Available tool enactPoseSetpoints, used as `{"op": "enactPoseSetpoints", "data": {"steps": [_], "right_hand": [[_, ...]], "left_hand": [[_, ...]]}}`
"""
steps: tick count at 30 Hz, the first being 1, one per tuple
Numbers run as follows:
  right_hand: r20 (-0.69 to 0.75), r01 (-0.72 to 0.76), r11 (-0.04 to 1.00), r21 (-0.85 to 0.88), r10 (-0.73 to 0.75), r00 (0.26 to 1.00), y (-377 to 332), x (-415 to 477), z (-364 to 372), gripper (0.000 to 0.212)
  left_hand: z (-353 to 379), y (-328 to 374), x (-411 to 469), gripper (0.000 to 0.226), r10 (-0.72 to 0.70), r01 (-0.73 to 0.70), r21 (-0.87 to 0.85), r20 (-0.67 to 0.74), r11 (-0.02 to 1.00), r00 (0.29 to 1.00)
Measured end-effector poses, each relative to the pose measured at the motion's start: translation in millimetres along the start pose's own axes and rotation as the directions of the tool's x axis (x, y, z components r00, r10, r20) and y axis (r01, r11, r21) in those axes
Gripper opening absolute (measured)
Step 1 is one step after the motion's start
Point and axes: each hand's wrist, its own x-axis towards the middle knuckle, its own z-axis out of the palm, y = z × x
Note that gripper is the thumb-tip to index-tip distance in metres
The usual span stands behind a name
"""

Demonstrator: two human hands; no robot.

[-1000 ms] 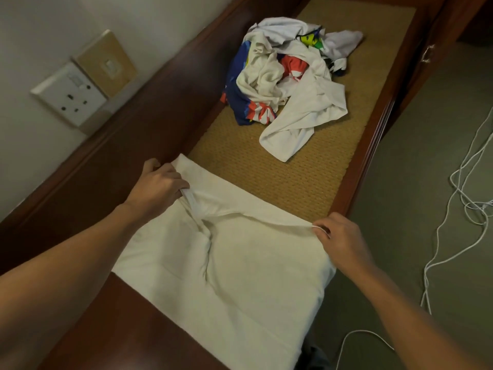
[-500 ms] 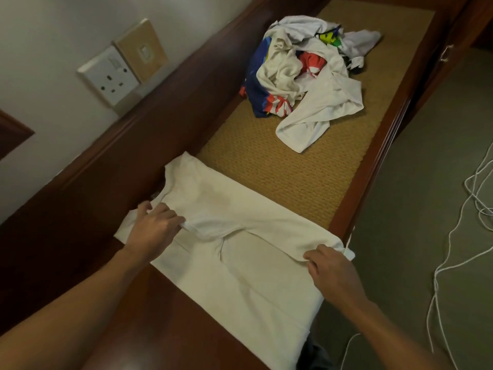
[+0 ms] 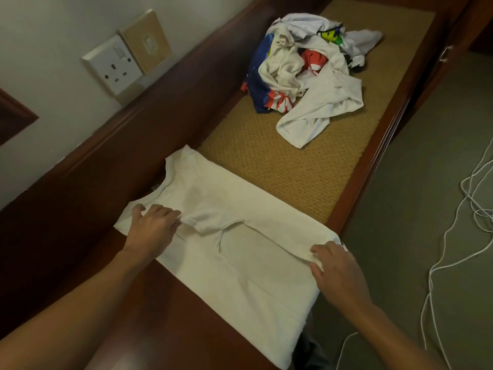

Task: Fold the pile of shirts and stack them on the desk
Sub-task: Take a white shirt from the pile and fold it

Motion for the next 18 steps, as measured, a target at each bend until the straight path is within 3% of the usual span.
{"op": "enactPoseSetpoints", "data": {"steps": [3,6,12,15,18], "right_hand": [[-0.032,-0.075,0.994,-0.08,0.073,0.997,7,-11,12,0.032],[-0.093,-0.118,0.987,-0.113,0.108,0.99,10,-21,17,0.022],[-0.056,-0.278,0.947,-0.164,0.272,0.961,25,-24,9,0.038],[-0.011,-0.235,0.94,-0.249,0.24,0.971,37,-21,-1,0.029],[-0.152,-0.226,0.954,-0.196,0.198,0.968,49,-26,-11,0.021]], "left_hand": [[11,10,-9,0.042,0.074,-0.074,0.0,0.065,0.997,0.995],[12,27,-12,0.046,0.212,-0.212,-0.008,0.021,0.977,0.977],[11,55,1,0.054,0.36,-0.357,-0.048,0.052,0.933,0.932],[12,64,13,0.059,0.343,-0.341,-0.036,0.134,0.939,0.93],[13,68,19,0.053,0.252,-0.25,-0.032,0.17,0.968,0.953]]}}
